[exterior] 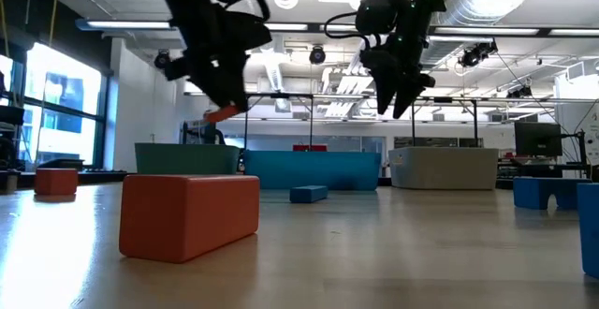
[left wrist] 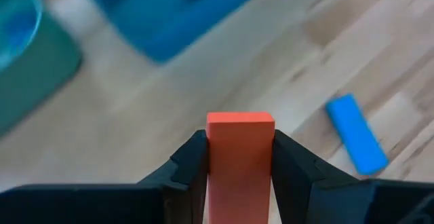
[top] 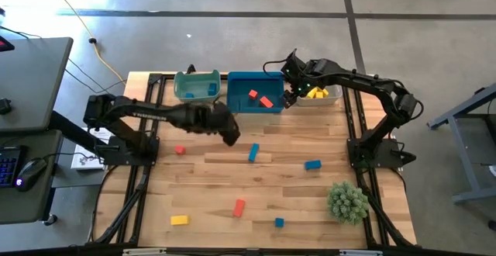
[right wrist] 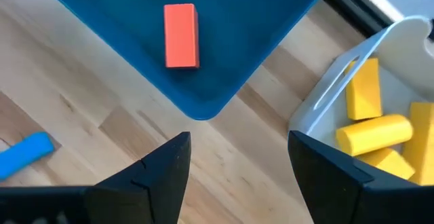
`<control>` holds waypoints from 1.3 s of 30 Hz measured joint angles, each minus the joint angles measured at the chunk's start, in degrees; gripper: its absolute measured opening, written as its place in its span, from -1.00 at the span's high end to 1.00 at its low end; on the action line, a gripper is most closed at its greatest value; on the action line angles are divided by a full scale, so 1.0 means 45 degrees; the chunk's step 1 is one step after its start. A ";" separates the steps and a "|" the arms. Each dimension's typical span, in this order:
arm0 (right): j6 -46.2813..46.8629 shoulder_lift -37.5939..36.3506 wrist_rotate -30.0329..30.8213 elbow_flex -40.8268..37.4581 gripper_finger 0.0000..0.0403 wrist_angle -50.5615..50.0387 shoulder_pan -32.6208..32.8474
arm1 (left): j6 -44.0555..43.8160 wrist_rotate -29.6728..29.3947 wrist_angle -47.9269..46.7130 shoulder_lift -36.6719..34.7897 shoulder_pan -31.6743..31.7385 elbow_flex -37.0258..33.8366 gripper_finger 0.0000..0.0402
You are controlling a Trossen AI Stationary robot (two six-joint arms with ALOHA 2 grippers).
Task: Sort & place blocks by color
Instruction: Put the orange block into the blue bin
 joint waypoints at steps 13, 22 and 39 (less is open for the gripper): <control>0.1909 0.0000 -0.0454 0.0000 -0.17 0.0089 0.0408 | 0.4984 0.2720 0.4077 -0.0044 0.3744 0.0010 0.50; 0.3725 0.0000 -0.0445 0.0000 -0.17 0.0512 0.1594 | 0.6964 0.3982 0.5143 0.0737 0.5324 0.0019 0.50; 0.4897 0.0000 -0.1256 0.0000 -0.17 -0.0812 0.4221 | 0.8871 0.4688 0.7524 0.2620 0.6292 0.0019 0.39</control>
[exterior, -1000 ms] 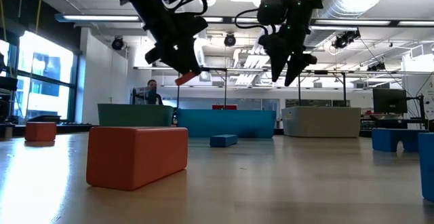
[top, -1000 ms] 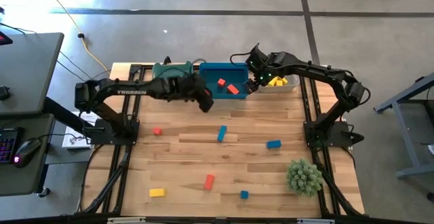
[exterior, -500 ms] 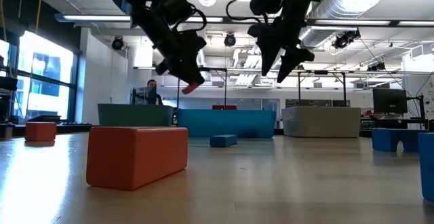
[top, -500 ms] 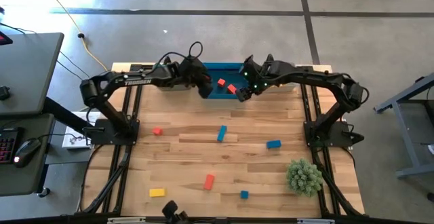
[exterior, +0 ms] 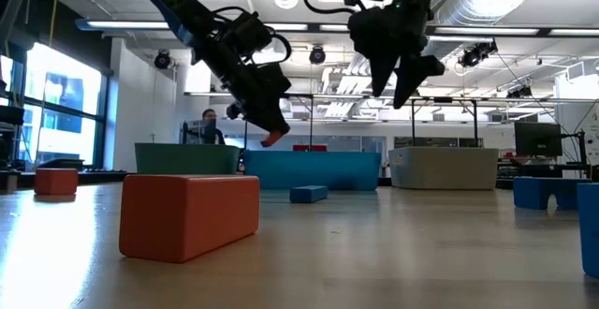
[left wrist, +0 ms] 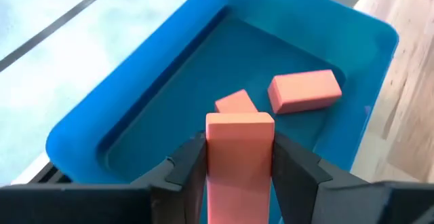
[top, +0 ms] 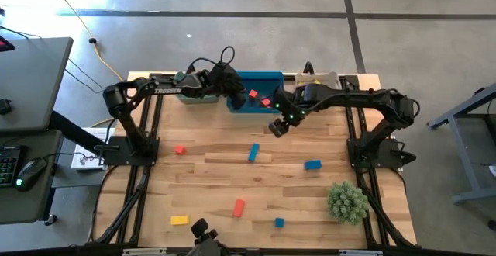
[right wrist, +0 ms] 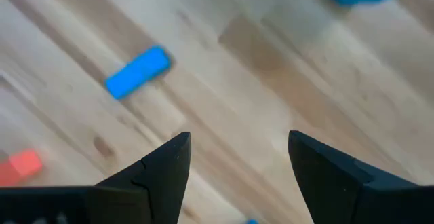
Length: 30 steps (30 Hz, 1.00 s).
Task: Sort & place blocks by color
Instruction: Put the orange block into the blue bin, then put the blue block into the green bin
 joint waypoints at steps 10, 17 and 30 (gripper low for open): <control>-0.0752 0.0000 -0.0118 0.0000 -0.17 -0.2208 0.1212 | 0.0314 0.0061 0.0632 0.0129 0.0049 0.0005 0.23; -0.2728 0.0000 -0.0148 0.0000 -0.17 -0.3359 0.1879 | -0.0268 0.0993 0.0627 0.0129 0.0049 0.0005 0.03; -0.6276 0.0000 -0.0077 0.0000 -0.17 -0.3929 0.3354 | -0.1010 0.1450 -0.1163 -0.0876 -0.0359 0.0005 -0.03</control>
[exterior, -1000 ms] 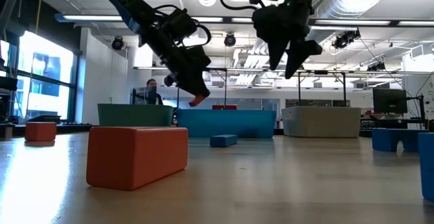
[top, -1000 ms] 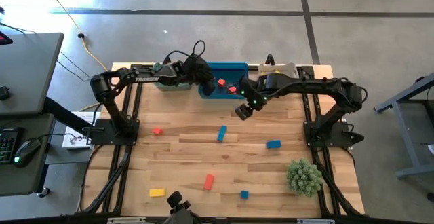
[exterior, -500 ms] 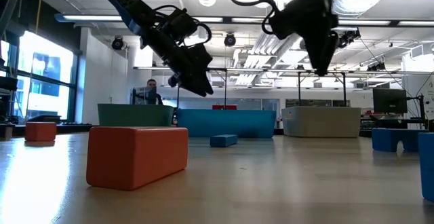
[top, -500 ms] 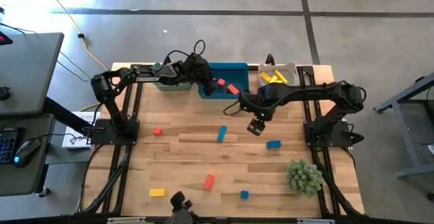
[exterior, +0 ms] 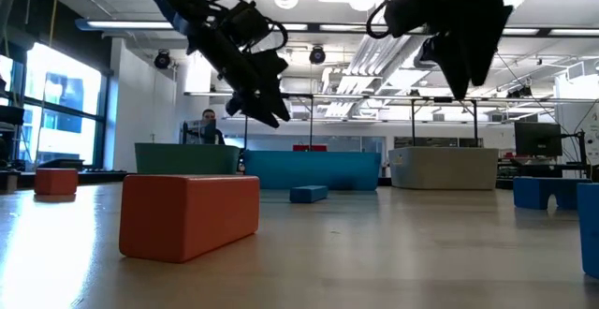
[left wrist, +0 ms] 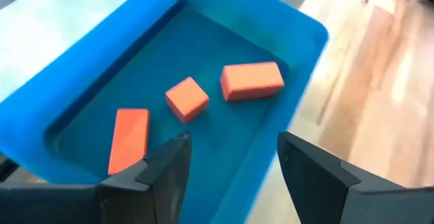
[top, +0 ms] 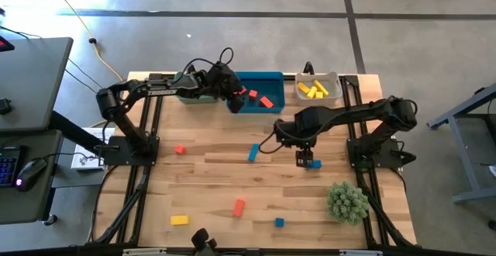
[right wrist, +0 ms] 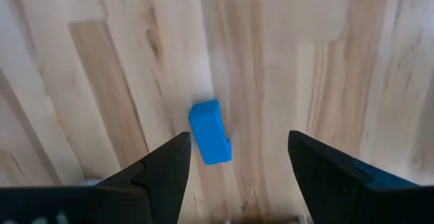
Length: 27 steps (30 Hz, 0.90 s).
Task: Sort & place blocks by color
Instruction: Put the blue block into the green bin
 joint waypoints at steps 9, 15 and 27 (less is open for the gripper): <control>-0.1195 0.0000 0.0168 0.0000 -0.17 -0.0551 0.1509 | -0.0856 -0.0013 -0.1754 -0.1728 -0.0993 0.0000 -0.02; -0.1206 0.0000 0.1064 -0.0015 -0.17 -0.0648 0.2374 | -0.2017 -0.0026 -0.2197 -0.2808 -0.1946 -0.0005 -0.02; -0.0426 -0.0455 0.0937 -0.3178 -0.17 0.0782 0.3533 | -0.3898 -0.0424 -0.2130 -0.3959 -0.3980 0.0000 -0.02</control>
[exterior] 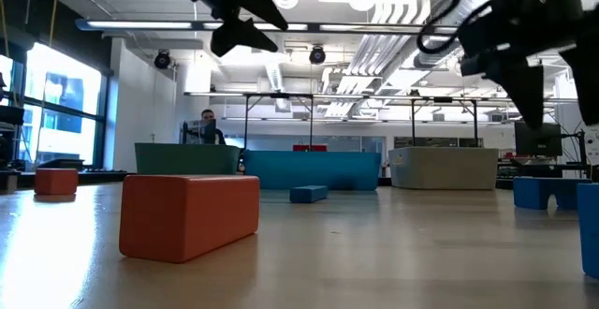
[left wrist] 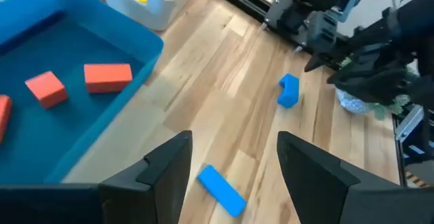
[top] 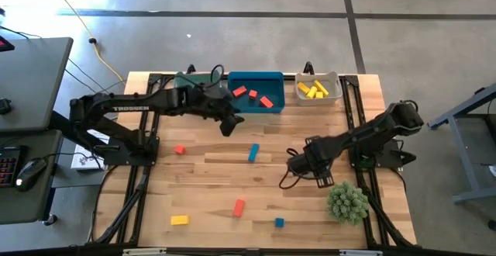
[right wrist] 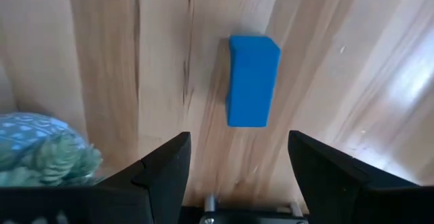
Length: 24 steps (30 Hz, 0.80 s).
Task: Sort & place blocks by color
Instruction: Put the blue block into the green bin
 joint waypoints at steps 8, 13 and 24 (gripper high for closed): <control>-0.0069 -0.0030 0.0024 -0.1598 -0.17 0.1654 0.0083 | -0.1251 -0.0256 -0.0121 0.0073 -0.0663 0.0000 -0.02; -0.0097 -0.0030 0.0165 -0.2513 -0.17 0.2423 -0.0083 | -0.1763 -0.0745 -0.0328 0.0073 -0.0996 0.0000 -0.02; -0.0569 -0.0030 0.0132 -0.3818 -0.17 0.4096 -0.0598 | -0.2517 -0.1608 -0.0485 0.0073 -0.1484 0.0000 -0.02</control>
